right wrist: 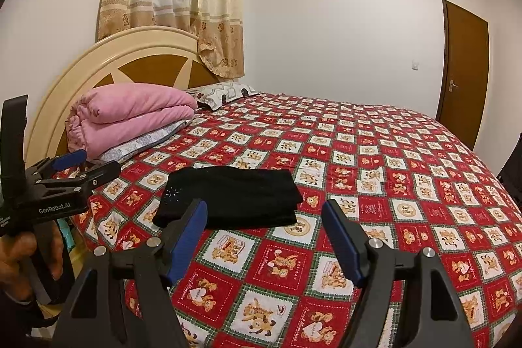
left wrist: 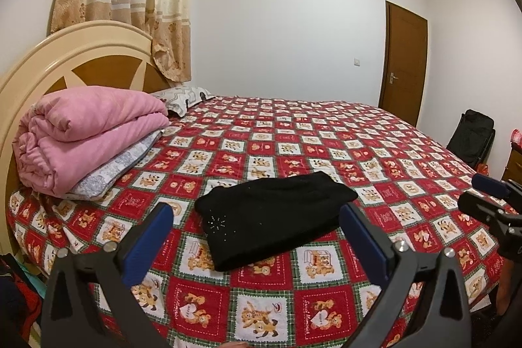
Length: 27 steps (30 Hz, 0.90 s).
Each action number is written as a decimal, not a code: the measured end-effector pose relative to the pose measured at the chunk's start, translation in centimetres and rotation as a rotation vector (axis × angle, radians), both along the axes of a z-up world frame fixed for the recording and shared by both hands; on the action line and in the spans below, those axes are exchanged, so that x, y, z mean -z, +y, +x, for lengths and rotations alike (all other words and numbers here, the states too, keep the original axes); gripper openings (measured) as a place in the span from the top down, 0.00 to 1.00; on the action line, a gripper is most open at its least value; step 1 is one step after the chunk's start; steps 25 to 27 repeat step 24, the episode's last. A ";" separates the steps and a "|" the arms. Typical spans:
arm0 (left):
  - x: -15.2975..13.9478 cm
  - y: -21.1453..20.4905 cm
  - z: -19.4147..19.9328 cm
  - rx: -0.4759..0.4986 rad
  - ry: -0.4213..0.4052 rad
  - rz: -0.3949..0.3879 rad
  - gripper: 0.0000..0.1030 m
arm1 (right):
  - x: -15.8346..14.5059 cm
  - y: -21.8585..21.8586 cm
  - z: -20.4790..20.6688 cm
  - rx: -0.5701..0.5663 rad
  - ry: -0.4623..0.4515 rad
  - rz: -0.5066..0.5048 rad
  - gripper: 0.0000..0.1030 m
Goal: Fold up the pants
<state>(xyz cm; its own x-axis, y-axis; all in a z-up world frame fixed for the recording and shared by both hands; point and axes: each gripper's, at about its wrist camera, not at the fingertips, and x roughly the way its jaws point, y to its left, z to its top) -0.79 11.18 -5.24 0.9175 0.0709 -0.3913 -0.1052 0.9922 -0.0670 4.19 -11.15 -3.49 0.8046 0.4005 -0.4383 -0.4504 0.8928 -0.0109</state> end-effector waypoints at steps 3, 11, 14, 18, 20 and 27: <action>-0.2 -0.1 -0.1 -0.003 -0.007 0.010 0.00 | -0.1 -0.1 0.1 0.000 -0.009 0.003 0.28; -0.1 -0.3 0.1 -0.005 -0.002 0.026 0.00 | 0.3 0.6 0.0 -0.013 -0.009 -0.030 0.28; 0.1 -0.2 0.1 -0.012 0.001 0.031 0.00 | 0.4 1.0 -0.1 -0.025 -0.016 -0.051 0.28; 0.3 -0.2 0.2 -0.012 -0.001 0.040 0.00 | 0.7 1.4 -0.2 -0.034 -0.014 -0.061 0.28; 0.4 -0.3 0.1 -0.006 -0.005 0.041 0.00 | 0.9 1.4 -0.2 -0.035 -0.009 -0.058 0.28; 0.4 -0.3 0.1 -0.003 -0.013 0.045 0.00 | 1.0 1.3 -0.2 -0.031 -0.002 -0.050 0.28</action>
